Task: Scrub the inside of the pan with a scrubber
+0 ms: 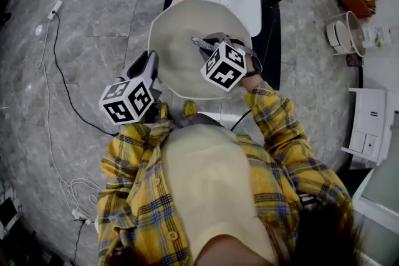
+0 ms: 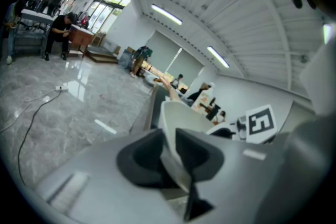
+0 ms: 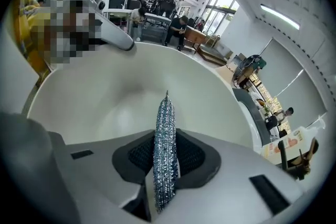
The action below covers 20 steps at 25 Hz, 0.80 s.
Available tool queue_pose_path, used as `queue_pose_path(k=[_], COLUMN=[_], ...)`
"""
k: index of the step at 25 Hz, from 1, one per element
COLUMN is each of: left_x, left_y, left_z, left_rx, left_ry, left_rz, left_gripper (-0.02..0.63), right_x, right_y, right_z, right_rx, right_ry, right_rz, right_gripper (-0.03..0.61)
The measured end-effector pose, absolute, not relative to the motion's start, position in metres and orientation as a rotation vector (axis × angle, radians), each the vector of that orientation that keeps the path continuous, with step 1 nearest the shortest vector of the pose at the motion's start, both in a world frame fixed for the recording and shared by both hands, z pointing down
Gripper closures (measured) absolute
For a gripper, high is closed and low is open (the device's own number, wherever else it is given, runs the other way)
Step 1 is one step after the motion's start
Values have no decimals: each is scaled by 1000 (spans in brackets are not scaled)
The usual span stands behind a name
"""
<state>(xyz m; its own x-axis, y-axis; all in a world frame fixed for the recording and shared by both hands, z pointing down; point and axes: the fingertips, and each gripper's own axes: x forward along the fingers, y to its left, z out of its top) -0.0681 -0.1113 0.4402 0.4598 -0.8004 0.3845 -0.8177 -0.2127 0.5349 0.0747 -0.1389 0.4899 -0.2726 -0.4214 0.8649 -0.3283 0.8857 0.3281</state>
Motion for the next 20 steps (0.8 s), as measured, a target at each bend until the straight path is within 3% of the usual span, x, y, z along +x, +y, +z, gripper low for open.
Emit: queue_pose_path(k=[20], left_x=[-68], left_y=[-112], left_z=[440], left_rx=[2013], left_ry=[-1339], left_rz=[25], left_gripper=[543], right_x=[37], right_y=[-73], right_z=[486], right_rx=[141], right_ry=[-1984], right_rz=[66], right_gripper=[492])
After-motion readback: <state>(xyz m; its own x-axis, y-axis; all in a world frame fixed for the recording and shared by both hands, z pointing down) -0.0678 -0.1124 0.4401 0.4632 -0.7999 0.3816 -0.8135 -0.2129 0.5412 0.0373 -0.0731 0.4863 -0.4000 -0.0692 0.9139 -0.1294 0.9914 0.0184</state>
